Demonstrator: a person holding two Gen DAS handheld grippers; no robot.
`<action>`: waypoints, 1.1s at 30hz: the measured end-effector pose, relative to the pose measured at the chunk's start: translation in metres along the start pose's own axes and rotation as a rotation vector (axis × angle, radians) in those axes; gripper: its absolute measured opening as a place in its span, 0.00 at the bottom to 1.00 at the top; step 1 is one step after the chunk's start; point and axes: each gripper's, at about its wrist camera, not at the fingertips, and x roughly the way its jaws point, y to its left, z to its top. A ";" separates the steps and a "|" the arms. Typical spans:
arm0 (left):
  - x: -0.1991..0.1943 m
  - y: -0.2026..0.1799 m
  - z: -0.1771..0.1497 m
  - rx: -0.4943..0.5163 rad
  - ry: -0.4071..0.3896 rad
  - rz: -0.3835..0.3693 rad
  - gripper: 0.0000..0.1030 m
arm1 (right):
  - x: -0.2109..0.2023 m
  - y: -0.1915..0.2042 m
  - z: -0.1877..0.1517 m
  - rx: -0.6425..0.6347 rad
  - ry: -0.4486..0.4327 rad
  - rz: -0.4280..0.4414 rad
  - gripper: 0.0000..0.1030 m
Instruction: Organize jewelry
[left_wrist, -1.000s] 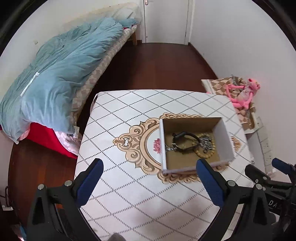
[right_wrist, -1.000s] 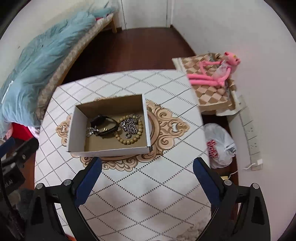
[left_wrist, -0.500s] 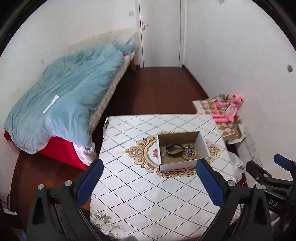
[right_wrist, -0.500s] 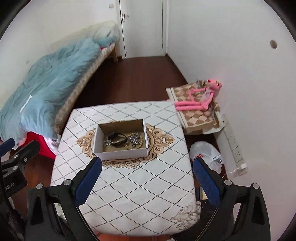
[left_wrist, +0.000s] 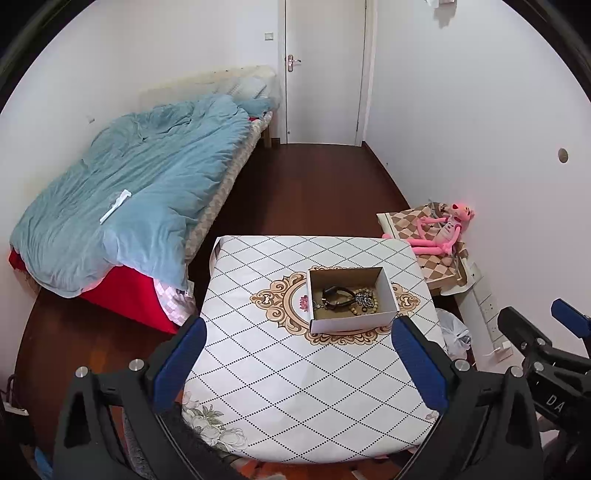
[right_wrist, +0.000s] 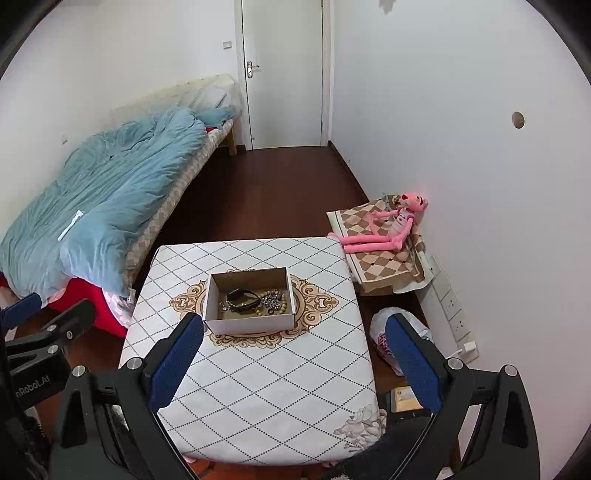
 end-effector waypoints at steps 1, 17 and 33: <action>0.000 0.000 -0.001 0.002 0.000 0.000 0.99 | 0.000 0.000 0.000 0.000 0.001 0.003 0.97; 0.034 -0.007 0.016 0.000 0.057 0.025 0.99 | 0.039 -0.001 0.021 -0.003 0.033 -0.011 1.00; 0.093 -0.010 0.029 0.005 0.146 0.062 0.99 | 0.107 0.003 0.036 -0.028 0.117 -0.033 1.00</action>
